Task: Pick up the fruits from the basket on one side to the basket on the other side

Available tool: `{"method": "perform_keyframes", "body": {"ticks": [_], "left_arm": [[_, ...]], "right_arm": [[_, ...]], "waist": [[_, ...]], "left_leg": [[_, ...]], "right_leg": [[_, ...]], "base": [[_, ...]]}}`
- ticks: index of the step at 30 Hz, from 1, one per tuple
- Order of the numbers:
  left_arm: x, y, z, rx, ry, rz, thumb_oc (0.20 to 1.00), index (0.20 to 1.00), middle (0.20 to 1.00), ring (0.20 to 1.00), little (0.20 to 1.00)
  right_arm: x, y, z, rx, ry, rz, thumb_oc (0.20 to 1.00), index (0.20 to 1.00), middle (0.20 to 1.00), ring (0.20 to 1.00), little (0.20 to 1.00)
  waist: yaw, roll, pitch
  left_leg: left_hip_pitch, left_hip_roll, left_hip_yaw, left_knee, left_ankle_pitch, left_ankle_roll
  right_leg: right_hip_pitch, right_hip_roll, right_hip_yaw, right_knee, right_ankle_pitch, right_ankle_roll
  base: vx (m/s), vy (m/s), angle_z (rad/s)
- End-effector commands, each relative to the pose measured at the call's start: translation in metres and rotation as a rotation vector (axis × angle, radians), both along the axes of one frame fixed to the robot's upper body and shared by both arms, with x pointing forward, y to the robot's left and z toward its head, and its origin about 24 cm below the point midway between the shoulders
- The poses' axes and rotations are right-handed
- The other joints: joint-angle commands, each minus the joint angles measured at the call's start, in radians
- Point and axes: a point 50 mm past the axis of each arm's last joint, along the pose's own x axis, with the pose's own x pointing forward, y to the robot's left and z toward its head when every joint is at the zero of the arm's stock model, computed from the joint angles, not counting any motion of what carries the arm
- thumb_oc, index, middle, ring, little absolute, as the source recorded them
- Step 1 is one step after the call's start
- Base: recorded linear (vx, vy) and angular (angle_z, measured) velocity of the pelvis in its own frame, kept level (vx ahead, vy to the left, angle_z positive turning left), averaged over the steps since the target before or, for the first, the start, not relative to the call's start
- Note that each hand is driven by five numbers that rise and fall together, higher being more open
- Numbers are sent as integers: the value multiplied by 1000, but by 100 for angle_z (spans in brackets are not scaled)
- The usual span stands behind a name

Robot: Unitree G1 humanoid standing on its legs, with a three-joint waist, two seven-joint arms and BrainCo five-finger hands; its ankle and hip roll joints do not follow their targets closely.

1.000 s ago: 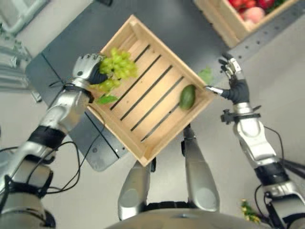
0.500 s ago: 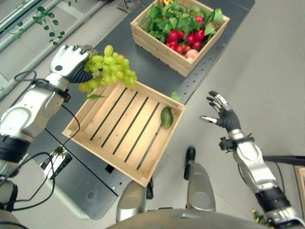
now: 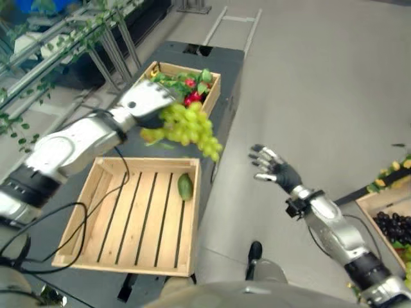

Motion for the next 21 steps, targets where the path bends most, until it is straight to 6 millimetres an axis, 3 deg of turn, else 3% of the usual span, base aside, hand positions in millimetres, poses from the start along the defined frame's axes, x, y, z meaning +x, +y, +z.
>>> {"method": "perform_keyframes", "body": {"ticks": [1,12,21], "left_arm": [[2,-9,57,18,-176,-41,200,200,200,200,200],[-11,-71,61,147,-135,-296,200,200,200,200,200],[-18,-86,59,194,-135,-363,200,200,200,200,200]], "right_arm": [[16,32,50,144,-148,152,1000,1000,1000,1000,1000],[13,71,70,283,-17,432,1000,1000,1000,1000,1000],[4,88,88,310,-30,560,1000,1000,1000,1000,1000]], "waist": [[-6,-41,-25],[-23,-14,-69],[-27,1,-78]], "left_leg": [[-8,-43,-22,-22,21,0],[36,-8,-30,-61,65,-29],[59,-5,-20,-69,67,-36]], "right_leg": [[186,-81,42,-72,-23,167],[250,-29,34,-117,-51,144],[277,-23,37,-146,-44,141]], "base": [[0,-48,-14],[18,-60,-3],[0,0,0]]}}
